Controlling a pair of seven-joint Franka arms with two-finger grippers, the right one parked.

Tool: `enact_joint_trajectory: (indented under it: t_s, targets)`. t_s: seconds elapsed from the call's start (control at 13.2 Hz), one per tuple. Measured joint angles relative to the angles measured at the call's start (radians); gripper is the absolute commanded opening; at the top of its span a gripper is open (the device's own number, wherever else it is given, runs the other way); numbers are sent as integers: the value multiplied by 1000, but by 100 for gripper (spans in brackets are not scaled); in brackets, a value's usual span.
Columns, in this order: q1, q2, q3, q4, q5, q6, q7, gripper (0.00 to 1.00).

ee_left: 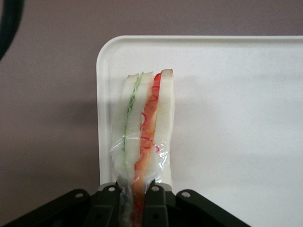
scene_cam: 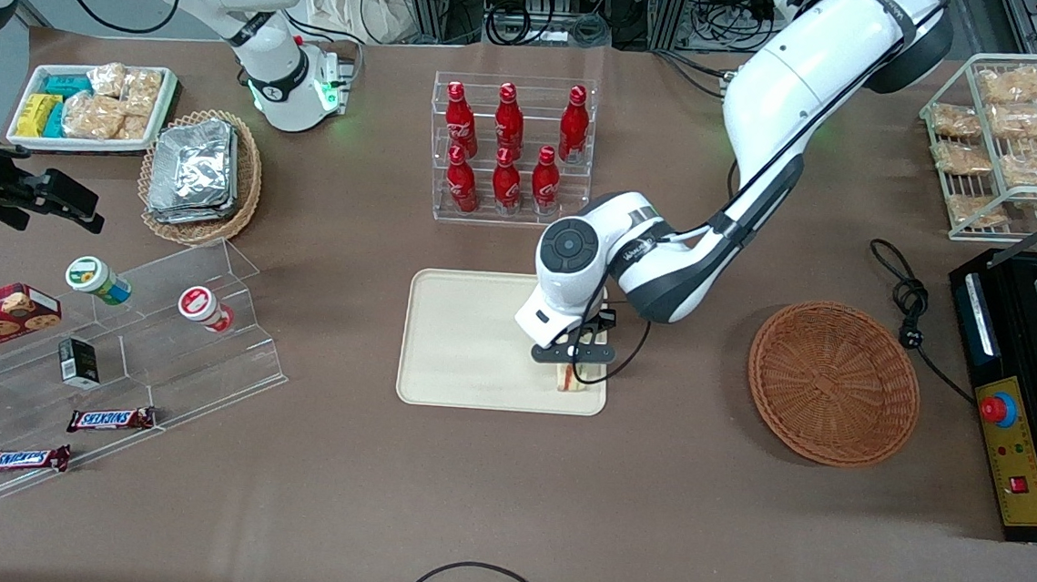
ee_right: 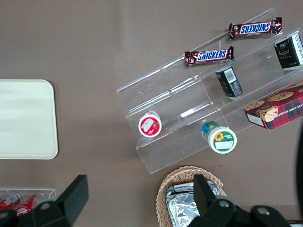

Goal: Place sandwich from basket to tray
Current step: 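Lower the sandwich onto the tray and open the left gripper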

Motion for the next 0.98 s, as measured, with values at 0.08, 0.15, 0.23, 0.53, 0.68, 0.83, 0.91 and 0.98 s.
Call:
enact_joint_trajectory:
  t_s: [0.08,0.15,0.23,0.53,0.68,0.83,0.91,0.98]
  targets:
    - [0,4,1,-2,1,2,0,0]
    - [0,8,1,-2,1,4,1,0]
    - [0,9,1,-2,1,6,1,5]
    - [0,8,0,-2,2,12,1,100]
    - [0,5,0,0,2,22,0,100]
    - [0,-14,-1,5,1,27,0,100]
    - [1,-35,-1,6,-1,27,0,100]
    - [3,-67,2,5,-8,27,0,100]
